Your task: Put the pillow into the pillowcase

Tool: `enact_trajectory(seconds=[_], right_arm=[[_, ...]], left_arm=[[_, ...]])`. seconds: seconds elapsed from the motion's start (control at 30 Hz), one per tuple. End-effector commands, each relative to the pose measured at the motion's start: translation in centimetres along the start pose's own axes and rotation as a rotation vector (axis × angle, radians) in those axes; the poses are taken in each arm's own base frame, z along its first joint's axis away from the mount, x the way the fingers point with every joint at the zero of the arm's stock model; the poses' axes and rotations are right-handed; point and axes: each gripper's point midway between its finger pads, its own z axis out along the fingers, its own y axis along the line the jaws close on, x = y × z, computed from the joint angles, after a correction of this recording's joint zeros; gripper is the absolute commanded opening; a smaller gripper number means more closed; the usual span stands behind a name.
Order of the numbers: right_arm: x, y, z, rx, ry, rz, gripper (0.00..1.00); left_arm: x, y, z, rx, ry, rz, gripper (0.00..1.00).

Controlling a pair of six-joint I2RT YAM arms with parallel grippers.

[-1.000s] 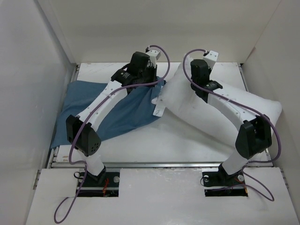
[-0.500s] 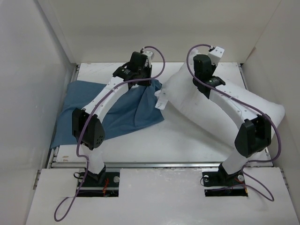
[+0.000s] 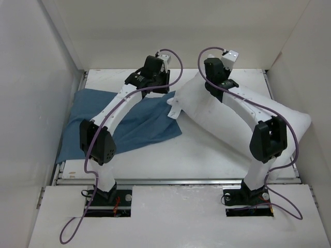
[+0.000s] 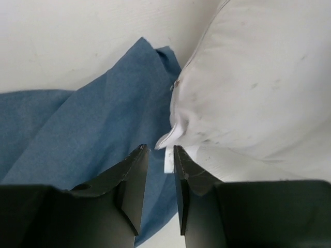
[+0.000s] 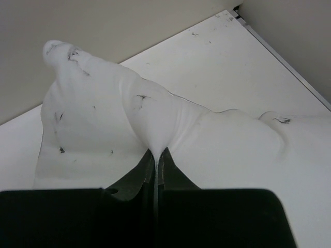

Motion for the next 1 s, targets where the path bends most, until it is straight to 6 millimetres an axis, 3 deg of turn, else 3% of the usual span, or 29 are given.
enact_trajectory(seconds=[0.0,0.1,0.13,0.17,0.27,0.33,0.37,0.4,0.43,0.5,0.6,0.63,0.67,0.73,0.93,0.97], right_arm=[[-5.2,-5.3,1.4,0.175,-0.076,0.087,0.00],[-6.5,-7.2,1.2,0.152,-0.073,0.139,0.00],[-5.8,-6.8,1.1,0.120,-0.056,0.136,0.00],[-6.3,-6.6,0.9,0.097,-0.060,0.150,0.00],[-7.4,-6.0,0.5,0.058,-0.066,0.161,0.00],[-7.1,-6.4,1.1,0.087,-0.048,0.138,0.00],[-8.6,-6.6,1.2,0.099,-0.069,0.158,0.00],[-8.3,-6.3,1.7,0.103,-0.058,0.146,0.00],[-8.3,-6.4,1.8,0.118,-0.054,0.126,0.00],[-8.5,-5.9,2.0,0.105,-0.050,0.127,0.00],[-7.1,-5.3,2.7,0.097,-0.021,0.103,0.00],[-6.5,-5.2,3.1,0.101,-0.011,0.092,0.00],[-6.4,-5.2,3.2,0.112,-0.010,0.086,0.00],[-6.0,-5.3,3.5,0.126,0.001,0.060,0.00],[-5.5,-5.4,4.1,0.131,0.015,0.051,0.00],[-5.5,-5.4,4.1,0.131,0.015,0.051,0.00]], left_arm=[[2.4,1.3,0.8,-0.071,0.051,-0.036,0.25],[5.3,1.0,1.9,-0.087,0.104,-0.037,0.23],[5.6,0.8,2.1,-0.098,0.101,-0.025,0.23],[6.3,-0.4,2.4,-0.094,0.111,-0.017,0.23],[8.1,-0.7,3.6,-0.144,0.140,0.001,0.23],[9.6,-1.0,4.5,-0.179,0.170,0.009,0.23],[10.0,-1.1,4.8,-0.185,0.178,0.018,0.23],[10.8,-1.4,5.4,-0.186,0.197,0.028,0.27],[11.1,-2.0,5.8,-0.177,0.197,0.027,0.37],[11.9,-2.6,7.0,-0.172,0.211,0.039,0.39],[11.5,-2.4,8.9,-0.236,0.187,0.021,0.47],[12.3,-1.7,9.3,-0.268,0.205,0.031,0.47],[11.4,-1.1,9.7,-0.312,0.173,0.036,0.47],[11.5,0.1,10.6,-0.393,0.165,0.035,0.46],[11.1,0.4,12.2,-0.413,0.134,0.049,0.44],[10.8,0.4,12.5,-0.419,0.127,0.049,0.40]])
